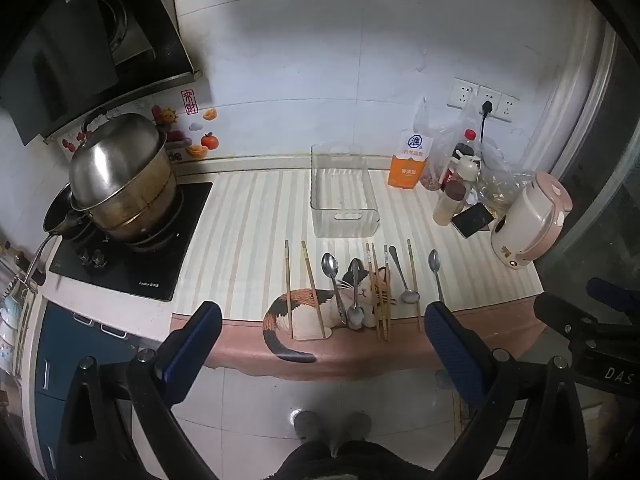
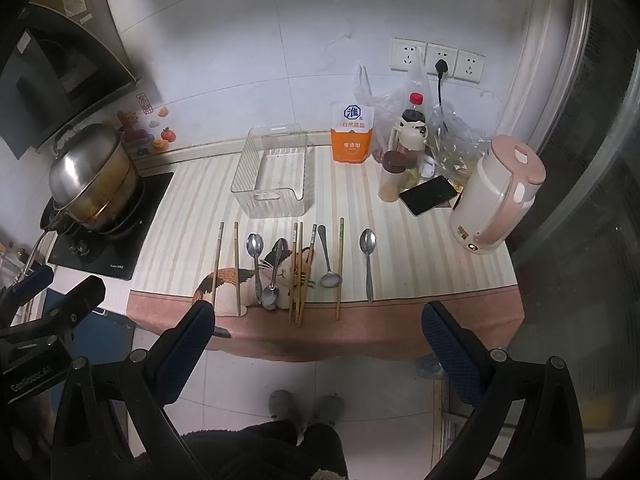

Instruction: Organize utensils

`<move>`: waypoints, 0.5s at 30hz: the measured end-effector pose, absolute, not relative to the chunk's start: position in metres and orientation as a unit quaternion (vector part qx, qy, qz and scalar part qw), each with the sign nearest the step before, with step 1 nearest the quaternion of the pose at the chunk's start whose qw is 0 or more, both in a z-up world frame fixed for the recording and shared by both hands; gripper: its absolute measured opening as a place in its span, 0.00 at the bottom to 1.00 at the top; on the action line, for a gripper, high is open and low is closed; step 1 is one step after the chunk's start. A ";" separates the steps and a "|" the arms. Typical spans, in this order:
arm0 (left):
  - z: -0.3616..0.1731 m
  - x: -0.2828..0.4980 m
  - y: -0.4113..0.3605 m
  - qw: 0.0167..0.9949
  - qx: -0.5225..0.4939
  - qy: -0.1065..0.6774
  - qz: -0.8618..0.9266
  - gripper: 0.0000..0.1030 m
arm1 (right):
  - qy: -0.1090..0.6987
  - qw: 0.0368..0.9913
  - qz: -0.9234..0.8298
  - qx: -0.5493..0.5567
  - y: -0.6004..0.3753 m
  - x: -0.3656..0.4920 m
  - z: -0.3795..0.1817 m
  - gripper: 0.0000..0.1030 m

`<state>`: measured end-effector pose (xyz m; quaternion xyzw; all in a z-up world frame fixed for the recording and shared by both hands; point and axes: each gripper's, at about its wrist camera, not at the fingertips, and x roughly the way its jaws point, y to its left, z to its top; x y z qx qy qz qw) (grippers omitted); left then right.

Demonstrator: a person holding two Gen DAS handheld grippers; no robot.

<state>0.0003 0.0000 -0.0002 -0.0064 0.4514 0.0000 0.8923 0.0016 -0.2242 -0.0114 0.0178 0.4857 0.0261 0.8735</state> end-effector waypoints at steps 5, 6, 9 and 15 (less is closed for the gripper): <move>0.000 0.000 0.000 0.892 -0.016 0.451 -0.011 1.00 | 0.485 0.874 0.026 0.016 -0.223 0.000 -0.009 1.00; 0.000 -0.002 -0.002 0.892 -0.018 0.451 -0.012 1.00 | 0.485 0.874 0.026 0.018 -0.223 0.000 -0.009 1.00; -0.002 -0.001 -0.004 0.893 -0.018 0.450 -0.014 1.00 | 0.485 0.874 0.026 0.018 -0.222 -0.001 -0.009 1.00; 0.000 -0.003 -0.007 0.893 -0.022 0.449 -0.016 1.00 | 0.483 0.875 0.027 0.018 -0.221 0.002 -0.003 1.00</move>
